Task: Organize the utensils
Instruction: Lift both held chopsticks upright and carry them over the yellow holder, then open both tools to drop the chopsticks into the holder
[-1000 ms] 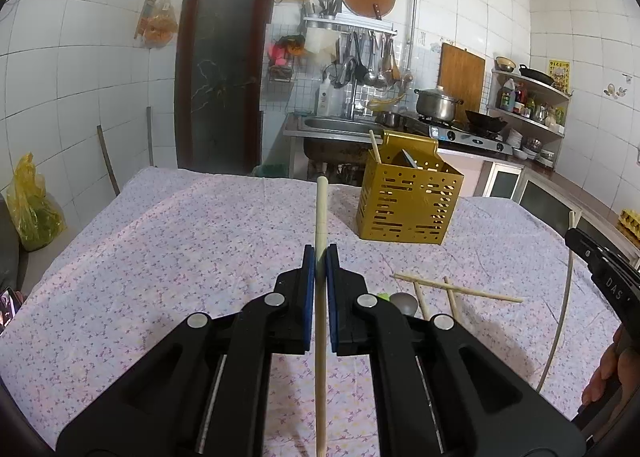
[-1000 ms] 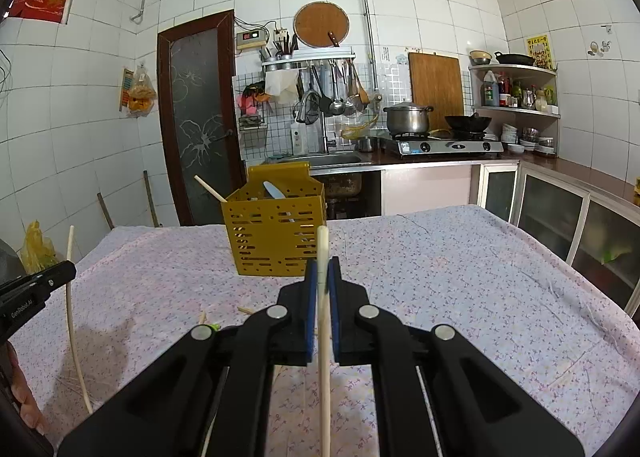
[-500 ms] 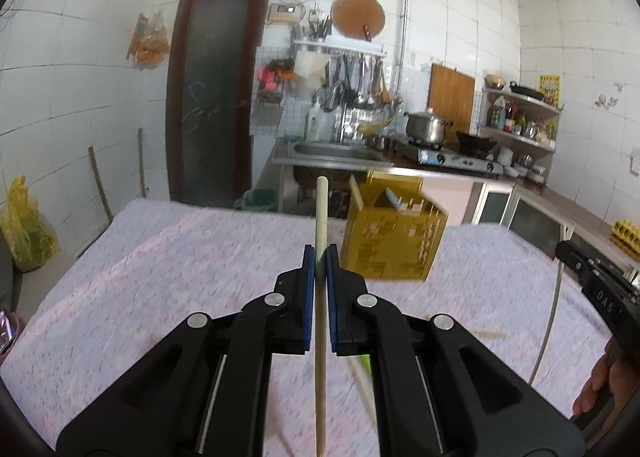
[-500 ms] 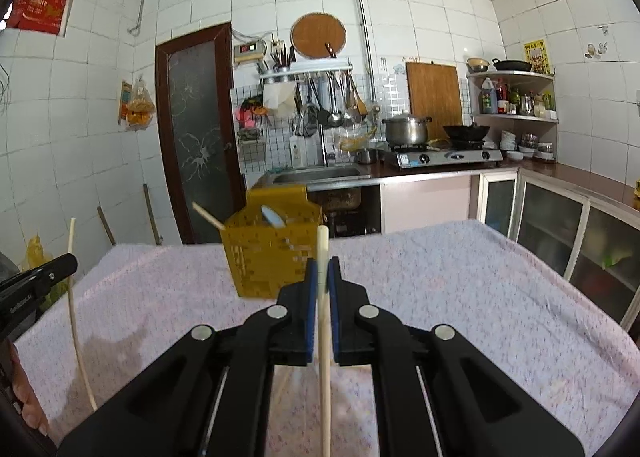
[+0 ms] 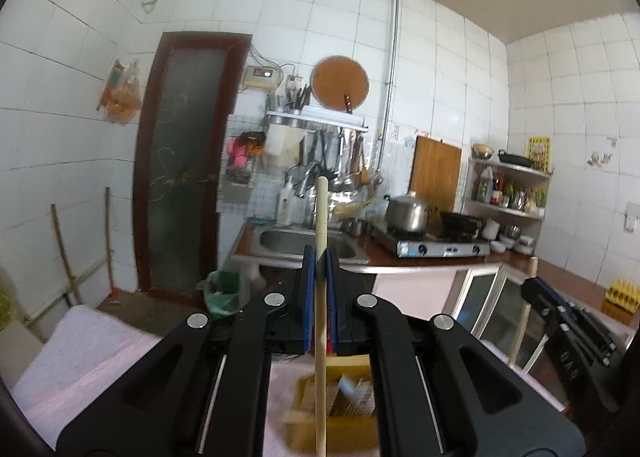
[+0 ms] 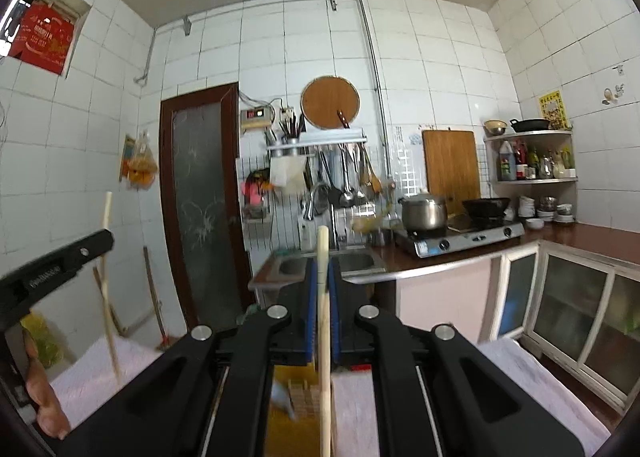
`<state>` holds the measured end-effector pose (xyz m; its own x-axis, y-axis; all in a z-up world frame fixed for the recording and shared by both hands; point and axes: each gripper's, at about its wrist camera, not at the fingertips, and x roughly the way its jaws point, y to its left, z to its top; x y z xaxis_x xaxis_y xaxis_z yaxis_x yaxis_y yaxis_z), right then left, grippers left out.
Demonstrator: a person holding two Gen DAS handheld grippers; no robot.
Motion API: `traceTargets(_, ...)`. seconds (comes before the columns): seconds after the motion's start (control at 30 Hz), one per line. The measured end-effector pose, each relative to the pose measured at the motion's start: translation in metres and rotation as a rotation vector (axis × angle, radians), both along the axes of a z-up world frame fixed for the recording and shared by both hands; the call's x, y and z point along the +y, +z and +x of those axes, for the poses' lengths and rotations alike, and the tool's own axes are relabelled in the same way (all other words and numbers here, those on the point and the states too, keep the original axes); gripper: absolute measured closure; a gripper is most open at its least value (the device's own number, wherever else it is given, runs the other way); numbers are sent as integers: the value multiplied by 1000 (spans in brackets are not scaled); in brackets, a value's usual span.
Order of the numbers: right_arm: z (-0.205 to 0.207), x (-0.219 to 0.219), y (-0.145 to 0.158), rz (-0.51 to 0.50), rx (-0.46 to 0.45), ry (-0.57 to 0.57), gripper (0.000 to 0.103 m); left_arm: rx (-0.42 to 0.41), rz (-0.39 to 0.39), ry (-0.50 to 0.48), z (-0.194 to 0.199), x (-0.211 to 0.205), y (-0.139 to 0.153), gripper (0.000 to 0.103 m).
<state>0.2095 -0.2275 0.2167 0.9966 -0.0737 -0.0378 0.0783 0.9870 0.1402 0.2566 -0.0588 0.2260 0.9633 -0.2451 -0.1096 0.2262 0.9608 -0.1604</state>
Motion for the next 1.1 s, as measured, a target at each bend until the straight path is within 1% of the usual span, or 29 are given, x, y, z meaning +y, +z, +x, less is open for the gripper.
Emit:
traceTargets(0.07,21,-1,2,9,-17,3,97,-22,5,-9,21,-13,-1,99)
traceTargets(0.13,43,-3,1,18,-35,7,97,-38,30,-7,48,-32,-9,99)
traceTargets(0.2,63,-7,-4,40,-44,16,97,-22,48,-12,72,-45,-21,99)
traceTargets(0.27,78,-7,-11,54,-44,25,97,-10,67,-2,94,-57,-39,99)
traceTargets(0.33,90,-7,-25,51,-33,29,97,7,78,12,109,-62,-55,99)
traceTargets(0.4,100,-7,-42,46,-2,39,97,48,79,17,122,-64,-70,99)
traceTargets(0.47,105,-8,-55,41,24,47,97,66,83,25,126,-65,-84,99)
traceTargets(0.57,102,-9,-73,31,78,52,97,90,117,38,127,-64,-98,98)
traceTargets(0.6,100,-11,-77,32,98,53,96,103,126,38,127,-63,-101,96)
traceTargets(0.63,97,-13,-80,34,132,52,95,120,133,37,126,-61,-102,92)
traceTargets(0.67,93,-15,-81,33,167,46,93,139,136,40,123,-57,-101,78)
traceTargets(0.7,87,-18,-83,30,198,32,73,144,133,49,116,-52,-99,60)
traceTargets(0.73,81,-22,-83,32,217,16,42,143,129,61,109,-47,-95,51)
traceTargets(0.77,72,-24,-83,32,228,4,37,139,126,73,100,-41,-91,38)
traceTargets(0.87,45,-33,-84,25,293,-24,37,143,138,94,69,-25,-79,25)
traceTargets(0.93,25,-37,-89,49,353,-31,37,175,155,95,45,-13,-75,18)
traceTargets(1.0,4,-39,-99,58,423,-40,37,201,166,98,23,-1,-77,11)
traceTargets(1.1,-23,-34,-122,64,505,-58,37,248,182,107,-10,15,-92,5)
